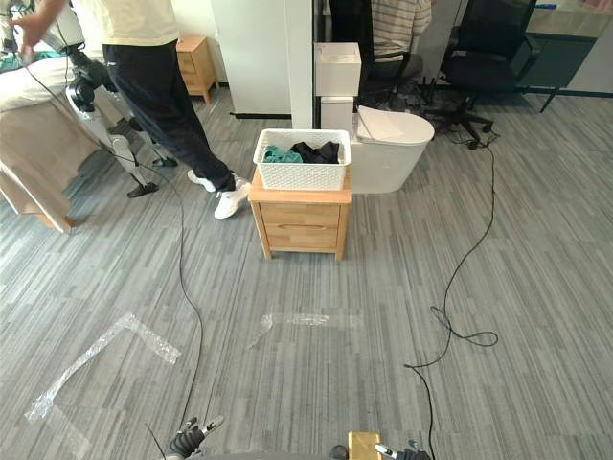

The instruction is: Pick up the laundry basket with both hands and put the clothes into the washing machine.

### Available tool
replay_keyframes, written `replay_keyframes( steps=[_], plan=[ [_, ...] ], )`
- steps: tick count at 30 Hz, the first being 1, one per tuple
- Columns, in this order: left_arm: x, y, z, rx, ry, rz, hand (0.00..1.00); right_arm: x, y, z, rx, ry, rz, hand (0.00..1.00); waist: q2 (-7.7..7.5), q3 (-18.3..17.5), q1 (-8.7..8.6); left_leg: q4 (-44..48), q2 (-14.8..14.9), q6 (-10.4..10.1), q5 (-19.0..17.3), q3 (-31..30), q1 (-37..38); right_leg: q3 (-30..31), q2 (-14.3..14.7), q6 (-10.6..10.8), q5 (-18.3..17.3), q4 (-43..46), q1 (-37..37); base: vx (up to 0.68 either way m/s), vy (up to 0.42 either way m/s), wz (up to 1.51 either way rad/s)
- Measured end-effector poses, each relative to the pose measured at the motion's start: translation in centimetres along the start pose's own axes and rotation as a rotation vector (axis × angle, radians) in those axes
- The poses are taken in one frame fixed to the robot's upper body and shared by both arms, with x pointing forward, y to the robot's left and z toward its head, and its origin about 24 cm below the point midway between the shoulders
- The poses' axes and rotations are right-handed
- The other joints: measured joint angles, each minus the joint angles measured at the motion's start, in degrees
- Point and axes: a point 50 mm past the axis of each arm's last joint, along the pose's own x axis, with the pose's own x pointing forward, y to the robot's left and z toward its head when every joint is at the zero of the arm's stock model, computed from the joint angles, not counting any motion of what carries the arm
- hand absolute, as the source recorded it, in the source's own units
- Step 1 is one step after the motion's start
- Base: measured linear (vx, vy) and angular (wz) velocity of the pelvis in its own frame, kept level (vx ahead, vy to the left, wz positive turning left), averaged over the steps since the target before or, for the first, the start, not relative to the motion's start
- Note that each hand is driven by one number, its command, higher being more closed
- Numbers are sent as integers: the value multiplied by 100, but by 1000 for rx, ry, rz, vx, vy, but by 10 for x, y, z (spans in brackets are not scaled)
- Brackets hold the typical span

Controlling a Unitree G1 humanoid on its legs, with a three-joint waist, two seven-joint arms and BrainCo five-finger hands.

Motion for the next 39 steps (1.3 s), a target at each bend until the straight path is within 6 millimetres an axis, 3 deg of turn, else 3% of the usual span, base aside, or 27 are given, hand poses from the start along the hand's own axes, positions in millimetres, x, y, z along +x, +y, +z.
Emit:
replay_keyframes(
  steps=[16,39],
  plan=[
    [0,-2,0,0,-4,-7,0,0,1,-2,37,4,-7,0,-19,41,-1,-32,69,3,-1,-9,-11,-125,64,-127,-38,-6,-8,-6,14,2],
    [0,1,3,-24,-21,2,0,0,0,-3,93,8,-13,0,-98,99,-5,-26,37,9,3,-135,9,-264,31,-149,-3,-10,73,-1,29,3]
  ],
)
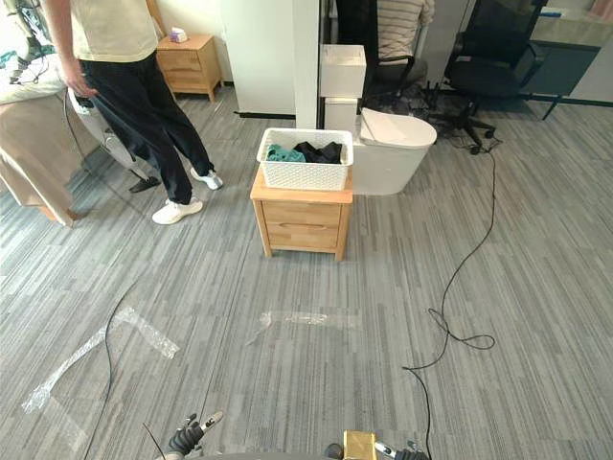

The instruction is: Pick up the laundry basket with both hands and put the clothes into the washing machine.

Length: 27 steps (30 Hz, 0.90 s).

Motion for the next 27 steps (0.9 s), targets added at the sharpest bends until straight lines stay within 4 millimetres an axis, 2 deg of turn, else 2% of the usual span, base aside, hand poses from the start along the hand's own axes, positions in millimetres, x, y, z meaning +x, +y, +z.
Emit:
replay_keyframes(
  steps=[2,4,5,6,7,8,9,10,11,12,13,14,15,17,18,19,20,21,22,23,24,25,26,27],
  plan=[
    [0,1,0,-14,-1,6,0,0,1,-1,56,0,-4,0,-26,15,-2,71,17,-13,-11,-47,-64,-52,8,-13,-40,2,29,34,17,18],
    [2,7,7,-23,-19,20,0,0,8,1,99,-7,8,0,-79,189,-37,849,129,-366,-327,-138,-403,-272,46,-171,-260,3,123,0,-24,39],
    [2,10,9,-28,-25,27,0,0,9,0,102,-5,12,0,-141,233,-37,1214,167,-459,-393,-125,-540,-310,53,-238,-305,2,149,-41,-50,46],
    [3,16,16,-33,-44,39,0,0,14,-1,119,-5,22,0,-229,299,-23,2511,272,-484,-387,-30,-1118,-358,69,-345,-380,2,273,-45,-66,26],
    [3,17,17,-36,-50,42,0,0,13,-1,123,-4,18,0,-209,313,11,3077,382,-549,-346,50,-1363,-340,107,-380,-407,3,320,-15,-79,12],
    [2,19,15,-41,-51,47,0,1,11,6,121,-24,17,0,-159,398,36,4144,675,-720,-133,252,-1880,-295,187,-446,-468,11,436,25,-51,-10],
    [1,20,14,-42,-47,48,0,2,11,10,120,-34,15,0,-127,410,29,4501,782,-615,-154,344,-2081,-278,201,-441,-511,37,467,84,-10,-18],
    [-1,24,7,-49,-28,60,0,3,9,17,124,-55,9,0,-93,430,43,4622,853,-321,-364,605,-2366,-171,107,-443,-605,156,488,108,25,-20],
    [-2,24,5,-49,-23,61,0,4,9,21,128,-66,9,0,-122,421,48,4413,835,-292,-386,716,-2436,-135,46,-417,-637,191,487,169,47,-31],
    [-4,25,0,-52,-11,64,0,4,8,29,133,-94,10,0,-133,439,65,3668,744,-278,-371,870,-2510,-45,-64,-361,-676,207,465,191,64,-37],
    [-5,23,-5,-59,1,62,0,5,7,36,132,-118,10,0,-61,483,105,2766,643,-289,-306,873,-2586,41,-125,-302,-712,207,425,200,76,-40],
    [-5,21,-7,-68,8,58,0,5,7,38,130,-124,9,0,-22,506,149,2266,591,-333,-199,833,-2594,92,-146,-260,-738,206,416,270,127,-42],
    [-6,19,-9,-75,13,55,0,5,5,39,125,-126,7,0,28,511,235,1323,516,-389,111,802,-2584,183,-165,-168,-794,193,419,264,122,-30],
    [-6,18,-10,-78,16,52,0,5,8,37,98,-119,18,0,53,513,345,554,491,-435,337,605,-2578,319,-148,45,-986,221,560,365,147,-32],
    [-6,18,-10,-80,18,53,0,5,9,37,94,-119,22,0,52,512,355,620,480,-431,335,479,-2597,344,-148,104,-1086,260,623,479,192,-31],
    [-6,18,-11,-84,20,53,0,5,10,38,92,-121,26,0,56,510,352,916,476,-369,299,303,-2629,390,-172,190,-1343,479,686,527,242,-32],
    [-7,23,-12,-80,20,60,0,5,13,35,96,-114,33,0,-70,471,366,1681,372,-61,364,152,-2669,458,-448,488,-1993,1264,598,538,256,-39],
    [-8,27,-13,-76,23,65,0,4,12,30,98,-100,32,0,-129,416,377,1911,302,-17,328,203,-2629,470,-618,686,-2193,1688,552,565,246,-44],
    [-9,30,-14,-74,29,69,0,4,14,28,103,-98,39,0,-272,354,368,2278,176,181,63,284,-2589,445,-938,1024,-2394,3000,161,459,182,-23],
    [-8,31,-10,-68,17,67,0,4,15,28,105,-96,41,0,-325,311,334,2376,141,269,-11,346,-2566,427,-1100,1131,-2323,3684,-125,592,218,-6],
    [-4,32,1,-58,-13,62,0,4,16,28,112,-97,43,0,-406,318,312,2489,68,403,-189,412,-2442,438,-1400,1321,-1918,4940,-629,723,235,6],
    [0,29,13,-50,-42,52,0,5,16,32,127,-103,40,0,-416,403,315,2486,17,506,-317,424,-2140,370,-1591,1341,-1910,5823,-972,610,187,3],
    [1,27,17,-45,-56,45,0,5,16,33,135,-107,38,0,-397,446,305,2386,3,539,-340,420,-1930,291,-1649,1263,-1949,6058,-1042,762,154,-16],
    [3,24,27,-48,-94,32,0,5,14,37,155,-123,34,0,-266,518,313,1773,27,553,-349,377,-1094,-56,-1642,790,-2190,5963,-1121,478,60,-20]
  ],
)
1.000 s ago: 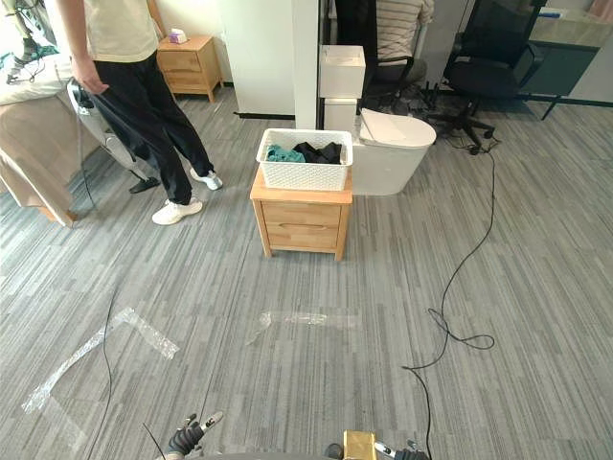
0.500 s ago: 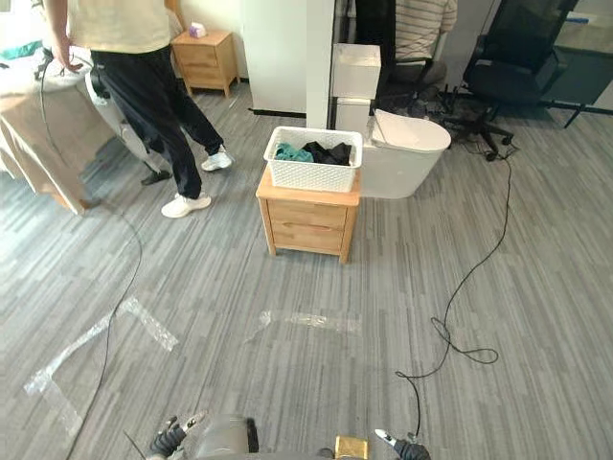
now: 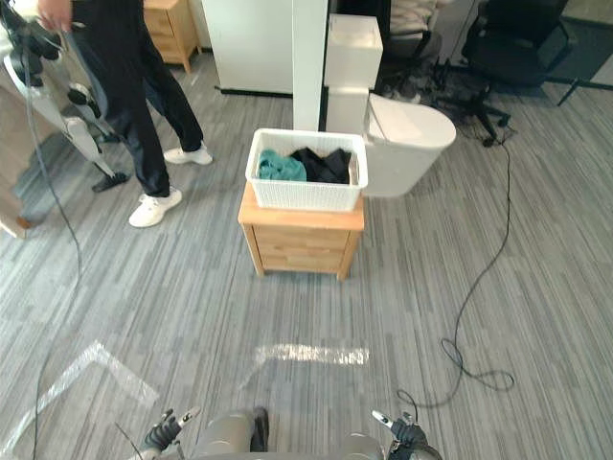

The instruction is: Pick up the laundry basket with both hands and put the clothes into the washing machine.

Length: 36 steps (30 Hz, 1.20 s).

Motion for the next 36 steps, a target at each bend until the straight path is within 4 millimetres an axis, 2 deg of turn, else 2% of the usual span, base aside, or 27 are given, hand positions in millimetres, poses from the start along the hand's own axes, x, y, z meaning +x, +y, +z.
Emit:
replay_keyframes(
  steps=[2,3,4,5,6,7,8,9,10,11,12,13,14,15,17,19,21,22,23,24,25,26,28,30,33,35,36],
  plan=[
    [1,-2,4,-9,-18,-5,0,0,0,4,7,-18,2,0,168,41,-16,-359,81,-4,2,68,438,-378,75,-211,-103,-529,-73,443,21,-21],
    [2,-6,10,-14,-44,-14,0,1,2,10,9,-43,9,0,190,43,-17,-540,148,-8,5,122,664,-606,115,-333,-93,-1237,-290,377,-63,-17],
    [5,-10,18,-18,-66,-21,0,1,3,16,25,-72,13,0,220,43,-25,-630,244,-19,-2,127,739,-583,209,-455,88,-2050,-605,365,-93,-9],
    [6,-13,22,-22,-77,-25,0,1,3,20,30,-86,13,0,257,45,-40,-681,322,-72,-23,126,756,-555,249,-431,302,-2480,-768,346,-144,11],
    [8,-15,28,-25,-96,-24,0,2,5,27,41,-108,18,0,272,60,-102,-789,473,-244,-88,131,854,-378,304,-324,907,-3403,-986,379,-180,27],
    [9,-10,30,-18,-96,-6,0,2,5,25,48,-103,18,0,173,90,-164,-866,460,-443,-180,133,1027,-58,227,-167,1633,-4345,-1011,400,-203,27],
    [8,-6,27,-14,-86,6,0,2,6,24,48,-100,18,0,117,88,-165,-871,431,-613,-281,124,1153,106,170,-110,1860,-4610,-984,435,-260,21],
    [7,-1,23,-19,-75,23,0,1,4,18,49,-83,13,0,-36,45,-162,-862,444,-832,-446,68,1373,300,143,-90,2210,-4652,-905,454,-350,35],
    [5,-3,13,-49,-46,31,0,0,-1,17,47,-81,2,0,87,15,-228,-795,634,-864,-557,-146,1525,485,275,-202,2617,-4086,-929,436,-364,45],
    [4,-6,10,-55,-37,24,0,0,-3,18,47,-84,-4,0,167,-4,-257,-702,723,-844,-553,-208,1503,464,334,-319,2435,-3863,-968,485,-428,46],
    [3,-10,5,-71,-21,21,0,0,-9,21,53,-91,-15,0,348,-13,-254,-321,912,-849,-524,-375,1372,346,430,-404,2145,-3572,-988,420,-392,37],
    [2,-11,0,-100,-6,31,0,0,-11,24,59,-98,-21,0,481,-10,-294,582,1112,-907,-441,-686,932,115,498,-465,1945,-3479,-867,417,-383,37],
    [2,-11,-1,-121,-5,40,0,0,-12,23,65,-95,-25,0,508,-2,-305,1090,1190,-914,-285,-806,679,-17,525,-490,1875,-3485,-752,310,-290,54],
    [1,-9,-3,-150,-4,56,0,0,-13,19,77,-83,-30,0,539,10,-294,1926,1390,-941,257,-834,290,-164,612,-522,1776,-3620,-430,255,-180,42],
    [-2,-3,-6,-178,-2,79,0,-1,-14,16,100,-84,-36,0,462,40,-223,2715,1639,-951,651,-736,-60,-305,748,-683,1751,-3996,75,323,-149,32],
    [-3,-4,-3,-207,-23,83,0,-1,-13,27,126,-131,-47,0,440,44,-155,2924,1674,-938,246,-384,-450,-373,793,-719,1804,-4339,330,298,-82,20],
    [-3,-2,20,-300,-135,91,0,-3,-10,53,186,-245,-39,0,357,59,-124,2101,1624,-851,-4,66,-776,-463,760,-655,1853,-4582,451,255,27,14],
    [-8,4,39,-358,-234,112,0,-8,-4,79,202,-360,-7,0,324,44,-119,886,1464,-837,52,134,-777,-447,715,-528,1902,-4649,465,189,102,-8],
    [-11,7,45,-383,-273,123,0,-11,-3,91,206,-412,0,0,350,28,-123,295,1381,-836,203,120,-718,-428,710,-463,1912,-4683,477,190,179,-18],
    [-16,12,56,-421,-336,145,0,-16,-3,104,222,-478,1,0,364,7,-113,-190,1242,-960,554,32,-612,-336,691,-327,1925,-4731,508,173,142,-6],
    [-23,21,74,-450,-430,178,0,-21,4,116,238,-534,19,0,125,-121,-101,-503,1003,-873,690,143,-460,-240,608,-195,2017,-4946,562,254,150,10],
    [-27,22,86,-458,-485,182,0,-25,6,122,251,-569,22,0,27,-145,-142,-550,910,-844,718,122,-464,-245,550,-181,2026,-5102,637,251,100,31],
    [-46,17,130,-449,-682,157,0,-37,11,154,307,-705,24,0,-133,-156,-127,-426,760,-833,711,54,-454,-275,478,-141,2139,-5381,894,212,85,27],
    [-62,8,156,-417,-806,116,0,-48,16,179,342,-805,35,0,-160,-186,-126,-407,721,-836,677,-34,-326,-273,487,-112,2167,-5359,1004,82,29,10],
    [-92,-24,183,-316,-976,16,0,-71,26,219,395,-974,60,0,93,-229,-104,-334,786,-876,359,-33,-300,-241,512,-83,2146,-5409,1053,36,19,-14],
    [-102,-43,193,-259,-1033,-59,0,-73,30,226,414,-986,55,0,150,-245,-94,-259,751,-853,281,37,-301,-180,495,-69,2155,-5449,1048,0,30,-24],
    [-107,-54,201,-228,-1070,-105,0,-73,30,226,420,-982,43,0,153,-253,-16,-227,737,-840,225,116,-281,-105,464,-41,2172,-5461,1028,-37,65,-28]
  ],
)
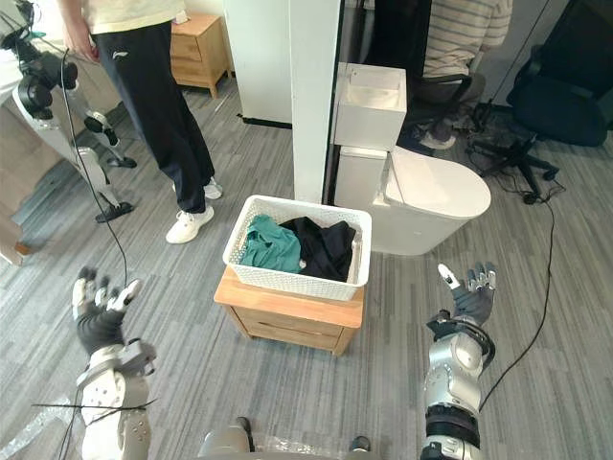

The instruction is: Pick up the laundry basket with both hands and put the clothes into the washing machine.

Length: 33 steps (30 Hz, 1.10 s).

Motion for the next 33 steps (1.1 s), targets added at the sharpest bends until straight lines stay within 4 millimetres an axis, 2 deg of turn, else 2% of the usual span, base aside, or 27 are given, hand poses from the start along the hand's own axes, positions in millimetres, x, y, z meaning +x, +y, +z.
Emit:
replay_keyframes(
  steps=[4,6,7,9,10,11,13,14,16,19,23,25,29,31,33],
  plan=[
    [19,-25,13,37,-54,-153,0,7,11,5,5,-1,20,0,-38,-12,25,-2,-99,63,-74,194,-89,177,-143,50,32,-1,-256,-43,70,-22],
    [40,-52,16,82,-83,-265,0,26,24,12,-31,17,54,0,-54,8,39,174,-152,153,-26,177,-435,216,-215,91,63,176,-578,-18,61,0],
    [48,-59,17,96,-79,-292,0,32,30,13,-36,30,67,0,-60,32,40,237,-152,172,-14,161,-544,218,-225,91,64,223,-669,-29,54,4],
    [80,-93,22,136,-75,-386,0,55,68,33,-36,29,155,0,-69,448,27,451,-139,202,5,72,-751,231,-241,86,69,418,-850,-87,41,5],
    [87,-101,24,143,-72,-399,0,59,77,39,-31,26,176,0,-76,522,31,491,-135,212,11,44,-827,224,-241,84,71,450,-910,-157,27,6],
    [108,-117,36,158,-83,-410,0,67,105,56,-13,12,244,0,-112,756,34,508,-120,258,47,25,-981,223,-240,56,93,552,-1093,-140,13,4],
    [132,-130,56,185,-109,-407,0,75,132,78,35,-12,291,0,-157,1075,37,523,-105,290,129,4,-1154,210,-231,21,176,591,-1274,-140,-2,2],
    [140,-133,62,191,-111,-398,0,78,140,85,51,-15,301,0,-160,1185,36,528,-97,293,148,-1,-1208,201,-222,-4,208,595,-1327,-147,-10,-1],
    [174,-145,95,207,-122,-353,0,86,168,114,106,-18,328,0,-179,1626,37,582,-69,323,267,-54,-1454,150,-187,-53,358,589,-1522,-193,-6,2],
    [203,-150,121,182,-61,-292,0,91,190,123,156,68,349,0,-222,1747,13,591,-52,343,388,-131,-1868,83,-151,-109,501,581,-1889,-141,-7,5],
    [209,-171,151,139,-70,-312,0,86,211,125,239,146,408,0,-231,1768,20,707,30,347,430,-214,-2304,-46,-74,-177,629,559,-2219,-83,-6,1],
    [208,-184,177,113,-126,-343,0,83,223,137,249,141,458,0,-269,1848,6,822,128,343,432,-213,-2545,-169,-27,-248,712,501,-2378,-77,-17,-12],
    [203,-203,202,112,-178,-416,0,79,236,146,210,134,531,0,-266,1871,-2,1061,300,340,426,-227,-3052,-206,81,-280,769,509,-2763,-80,-36,-11],
    [200,-210,213,110,-204,-443,0,75,244,150,174,124,571,0,-278,2019,-7,1169,400,338,420,-225,-3179,-217,133,-309,793,521,-2848,-67,-53,-13],
    [198,-213,216,111,-213,-450,0,71,251,151,131,122,599,0,-277,2026,-9,1215,458,336,421,-222,-3317,-219,159,-313,795,560,-2988,-41,-57,-13]
  ],
)
